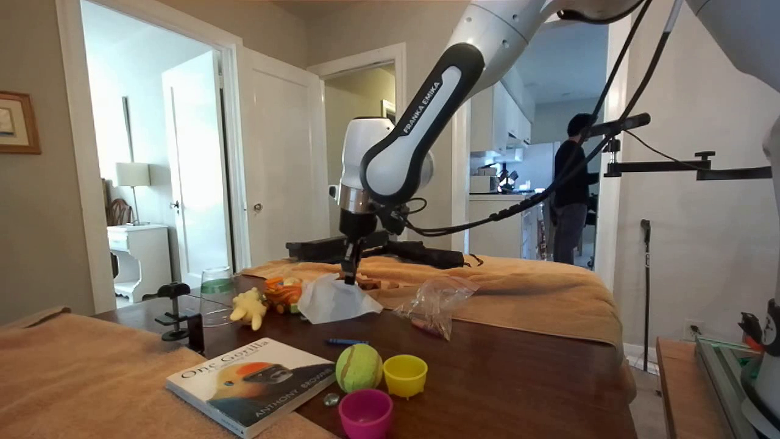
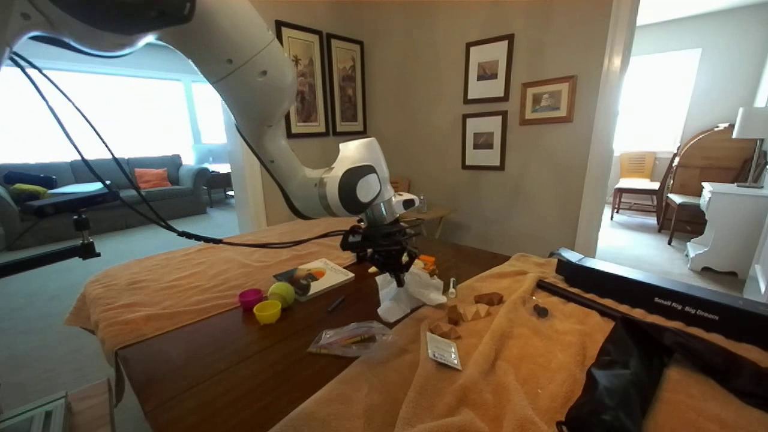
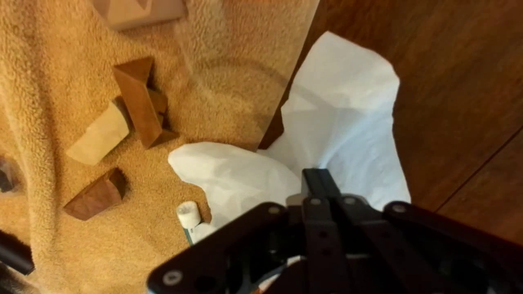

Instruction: Wipe the toy car with the white cloth

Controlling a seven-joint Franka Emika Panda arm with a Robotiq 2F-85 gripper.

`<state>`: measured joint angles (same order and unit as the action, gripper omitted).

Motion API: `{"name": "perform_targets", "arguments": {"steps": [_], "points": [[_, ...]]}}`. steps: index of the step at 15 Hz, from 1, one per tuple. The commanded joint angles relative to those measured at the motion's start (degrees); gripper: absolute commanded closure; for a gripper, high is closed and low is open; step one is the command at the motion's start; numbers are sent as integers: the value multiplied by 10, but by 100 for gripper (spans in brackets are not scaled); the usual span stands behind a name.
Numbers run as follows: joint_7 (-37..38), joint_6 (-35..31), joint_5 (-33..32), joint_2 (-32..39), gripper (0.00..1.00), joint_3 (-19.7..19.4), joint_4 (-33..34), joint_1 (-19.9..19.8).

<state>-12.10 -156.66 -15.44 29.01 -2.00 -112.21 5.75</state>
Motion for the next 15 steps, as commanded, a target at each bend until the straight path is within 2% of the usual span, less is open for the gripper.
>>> {"name": "perform_targets", "arguments": {"steps": [1,7,12,15], "points": [[13,11,-38,-86,100,-9,-102,9],[20,35,-62,-136,100,-21,-154,-4],[-1,-6,-17,-101,100,0,-137,-33],[-3,-28,-17,-79,100,8,-126,-35]]}}
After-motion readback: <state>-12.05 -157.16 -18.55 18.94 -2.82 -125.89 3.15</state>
